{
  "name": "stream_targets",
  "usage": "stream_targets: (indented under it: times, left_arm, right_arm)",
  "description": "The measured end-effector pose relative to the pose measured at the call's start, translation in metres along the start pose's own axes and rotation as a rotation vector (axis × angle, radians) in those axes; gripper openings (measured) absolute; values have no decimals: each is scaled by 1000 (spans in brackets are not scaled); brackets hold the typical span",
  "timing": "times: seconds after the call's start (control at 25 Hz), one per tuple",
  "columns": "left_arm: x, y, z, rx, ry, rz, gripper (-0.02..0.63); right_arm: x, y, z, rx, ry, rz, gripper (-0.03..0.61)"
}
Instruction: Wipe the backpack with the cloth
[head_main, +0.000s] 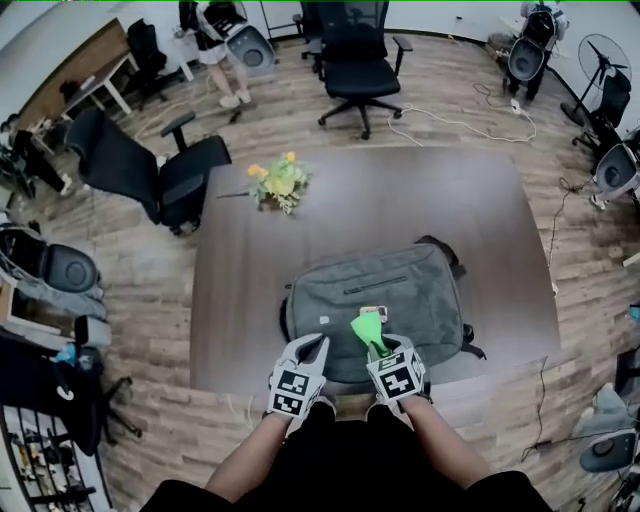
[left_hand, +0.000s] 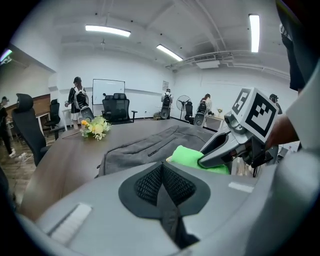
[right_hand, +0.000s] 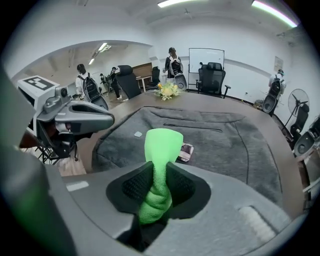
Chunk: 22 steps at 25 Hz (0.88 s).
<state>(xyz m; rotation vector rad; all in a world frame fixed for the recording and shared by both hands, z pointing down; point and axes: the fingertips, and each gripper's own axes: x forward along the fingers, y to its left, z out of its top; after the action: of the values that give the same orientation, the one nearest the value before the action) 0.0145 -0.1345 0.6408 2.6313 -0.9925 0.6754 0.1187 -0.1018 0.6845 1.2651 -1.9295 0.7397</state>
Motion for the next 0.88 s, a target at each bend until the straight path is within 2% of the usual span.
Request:
stream_targets:
  times: [0.36, 0.64, 0.88]
  left_arm:
    - [30, -35, 16, 40, -3, -106, 20]
    - [48, -60, 23, 61, 0, -165, 20]
    - [53, -70, 22, 83, 11, -192, 20]
  right_arm:
    - [-34, -58, -21, 93, -34, -154, 89]
    - [-72, -112, -30, 105, -77, -315, 89]
    - [-100, -146, -33, 228, -144, -418, 89]
